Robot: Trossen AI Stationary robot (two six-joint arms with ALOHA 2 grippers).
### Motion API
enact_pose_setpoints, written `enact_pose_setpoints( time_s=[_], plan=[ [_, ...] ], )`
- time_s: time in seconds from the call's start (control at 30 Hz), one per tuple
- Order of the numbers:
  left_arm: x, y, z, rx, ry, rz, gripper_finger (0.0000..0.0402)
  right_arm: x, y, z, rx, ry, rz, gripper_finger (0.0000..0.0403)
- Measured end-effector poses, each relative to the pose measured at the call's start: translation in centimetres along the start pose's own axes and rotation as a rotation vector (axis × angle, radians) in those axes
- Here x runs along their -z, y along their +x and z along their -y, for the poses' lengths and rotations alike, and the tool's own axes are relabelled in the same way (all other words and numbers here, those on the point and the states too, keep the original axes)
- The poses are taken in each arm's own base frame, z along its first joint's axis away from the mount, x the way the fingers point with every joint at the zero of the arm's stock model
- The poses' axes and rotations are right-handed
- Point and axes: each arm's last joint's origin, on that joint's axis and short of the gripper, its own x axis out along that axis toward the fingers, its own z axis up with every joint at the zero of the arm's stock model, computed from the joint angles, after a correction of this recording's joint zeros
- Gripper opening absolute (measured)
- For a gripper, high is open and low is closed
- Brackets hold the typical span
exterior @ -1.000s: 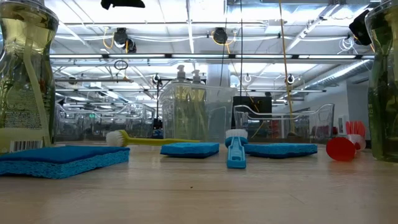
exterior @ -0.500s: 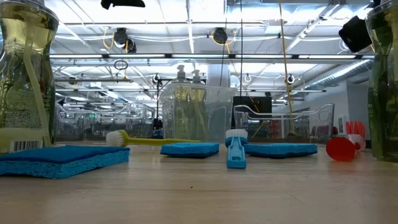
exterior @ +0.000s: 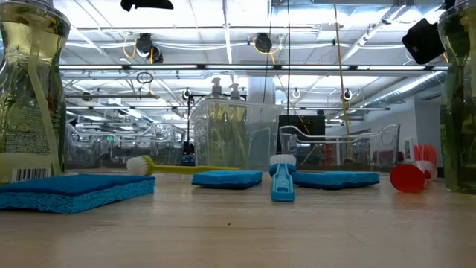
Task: Pick & Place Kitchen Sink Supplies
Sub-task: Put the yellow dish soap into the white bin
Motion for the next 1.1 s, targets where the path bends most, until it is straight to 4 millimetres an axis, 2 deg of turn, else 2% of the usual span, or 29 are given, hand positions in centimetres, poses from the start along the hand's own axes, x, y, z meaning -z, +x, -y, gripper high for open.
enact_pose_setpoints(
  time_s=[0.33,0.53,0.8,1.1],
  plan=[
    [0.0,0.0,0.0,0.000,0.001,0.000,0.0306,0.5,1.6,0.1,-0.003,-0.034,0.036,0.0393],
    [0.0,0.0,0.0,0.000,0.002,0.000,0.0312,0.5,2.6,0.2,-0.025,-0.055,0.046,0.0393],
    [0.0,0.0,0.0,0.000,0.001,0.000,0.0328,0.2,2.8,0.2,-0.028,-0.075,0.069,0.0393],
    [0.0,0.0,0.0,0.000,0.001,0.000,0.0312,0.0,2.8,0.2,-0.033,-0.085,0.083,0.0393]
  ],
)
